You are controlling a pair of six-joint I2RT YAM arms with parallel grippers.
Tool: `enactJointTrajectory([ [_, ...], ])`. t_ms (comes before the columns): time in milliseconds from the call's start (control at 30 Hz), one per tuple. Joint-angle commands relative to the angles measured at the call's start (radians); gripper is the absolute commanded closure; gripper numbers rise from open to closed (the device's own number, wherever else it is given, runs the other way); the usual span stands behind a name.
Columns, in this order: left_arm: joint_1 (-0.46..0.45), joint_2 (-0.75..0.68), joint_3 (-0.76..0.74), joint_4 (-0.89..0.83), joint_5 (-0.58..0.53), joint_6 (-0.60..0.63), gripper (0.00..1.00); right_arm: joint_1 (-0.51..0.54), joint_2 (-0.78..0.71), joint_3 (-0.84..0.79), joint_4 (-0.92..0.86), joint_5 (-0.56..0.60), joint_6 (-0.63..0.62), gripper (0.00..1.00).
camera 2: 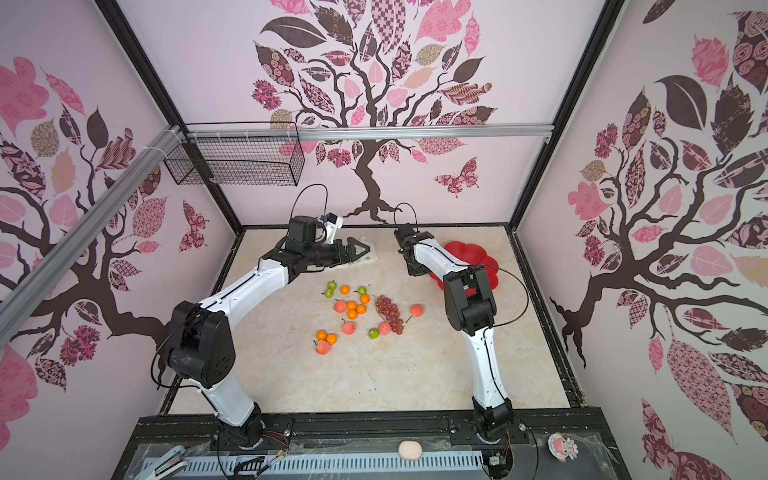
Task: Place and organize the fake fruits in the fruit bowl
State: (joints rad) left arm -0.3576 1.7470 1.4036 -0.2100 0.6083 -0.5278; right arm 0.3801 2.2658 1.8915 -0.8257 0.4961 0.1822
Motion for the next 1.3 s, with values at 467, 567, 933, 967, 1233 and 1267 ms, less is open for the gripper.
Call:
enactJointTrajectory([
  [467, 0.028, -0.032, -0.038, 0.040, 0.015, -0.036, 0.02, 0.006, 0.000, -0.014, -0.009, -0.001, 0.023, 0.93],
  [567, 0.046, -0.036, -0.038, 0.036, 0.010, -0.044, 0.02, 0.007, -0.014, -0.021, -0.007, -0.002, 0.029, 0.96],
  [933, 0.198, -0.087, -0.051, 0.016, 0.008, -0.080, 0.02, 0.106, -0.032, -0.016, 0.013, -0.029, 0.031, 0.97],
  [967, 0.203, -0.099, -0.054, -0.005, -0.011, -0.066, 0.02, 0.123, -0.025, -0.005, 0.005, -0.029, 0.031, 0.97],
  [1233, 0.200, -0.234, -0.127, -0.161, -0.169, 0.042, 0.02, 0.236, 0.023, 0.114, -0.051, -0.045, 0.030, 0.96],
  [1267, 0.199, -0.254, -0.146, -0.185, -0.186, 0.047, 0.02, 0.250, 0.029, 0.129, -0.056, -0.047, 0.025, 0.96],
])
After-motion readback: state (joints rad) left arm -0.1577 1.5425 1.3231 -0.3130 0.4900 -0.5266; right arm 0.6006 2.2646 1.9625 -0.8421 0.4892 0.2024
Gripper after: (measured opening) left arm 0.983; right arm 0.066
